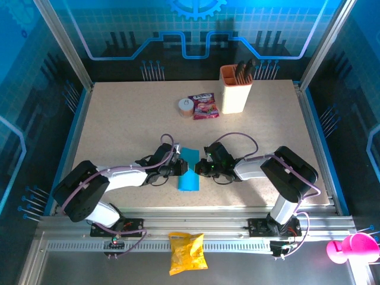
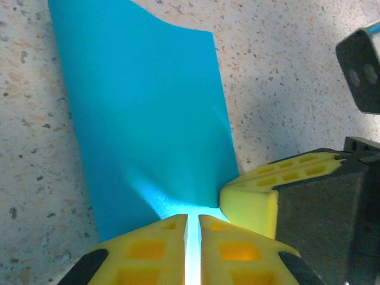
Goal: Fold a paper plane with a square sheet of paper (pick it up from the middle)
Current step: First fold the square sheet of paper in half at the center of the table.
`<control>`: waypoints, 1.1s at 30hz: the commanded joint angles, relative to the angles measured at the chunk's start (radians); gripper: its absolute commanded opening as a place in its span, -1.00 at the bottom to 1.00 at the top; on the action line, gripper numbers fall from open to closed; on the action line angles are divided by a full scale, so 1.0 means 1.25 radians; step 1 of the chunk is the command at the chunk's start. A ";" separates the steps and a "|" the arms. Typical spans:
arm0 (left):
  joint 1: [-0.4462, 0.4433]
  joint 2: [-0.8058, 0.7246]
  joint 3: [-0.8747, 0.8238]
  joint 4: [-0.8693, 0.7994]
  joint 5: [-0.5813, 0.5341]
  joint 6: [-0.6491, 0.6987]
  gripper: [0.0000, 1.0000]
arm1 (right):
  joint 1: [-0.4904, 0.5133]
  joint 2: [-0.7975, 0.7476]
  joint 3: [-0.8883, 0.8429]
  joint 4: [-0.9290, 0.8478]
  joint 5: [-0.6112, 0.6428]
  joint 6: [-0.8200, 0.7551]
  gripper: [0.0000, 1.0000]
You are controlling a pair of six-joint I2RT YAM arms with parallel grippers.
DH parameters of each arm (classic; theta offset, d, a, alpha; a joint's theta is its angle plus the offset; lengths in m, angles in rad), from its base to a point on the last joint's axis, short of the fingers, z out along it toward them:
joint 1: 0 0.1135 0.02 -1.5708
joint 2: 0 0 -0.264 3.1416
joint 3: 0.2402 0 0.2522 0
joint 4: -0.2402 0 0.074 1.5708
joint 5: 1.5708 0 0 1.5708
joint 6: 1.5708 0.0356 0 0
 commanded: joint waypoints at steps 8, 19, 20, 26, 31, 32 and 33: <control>0.013 0.064 -0.075 0.087 -0.025 -0.027 -0.75 | 0.017 0.073 -0.015 -0.002 0.003 0.020 -1.00; 0.027 -0.049 0.001 -0.001 -0.013 0.010 -0.59 | 0.020 0.068 -0.022 -0.002 0.007 0.019 -1.00; 0.033 -0.050 0.013 -0.009 -0.009 0.017 -0.58 | 0.021 0.069 -0.022 -0.006 0.008 0.020 -1.00; 0.064 -0.004 0.056 -0.004 0.043 0.060 -0.72 | 0.023 0.078 -0.025 -0.002 0.006 0.021 -1.00; 0.075 0.045 0.057 0.019 0.037 0.066 -0.82 | 0.024 0.082 -0.021 -0.004 0.006 0.019 -1.00; 0.078 0.053 0.052 0.027 0.031 0.065 -0.83 | 0.025 0.082 -0.020 -0.005 0.008 0.019 -1.00; 0.080 0.064 0.048 0.035 0.024 0.061 -0.84 | 0.026 0.082 -0.020 -0.006 0.008 0.018 -1.00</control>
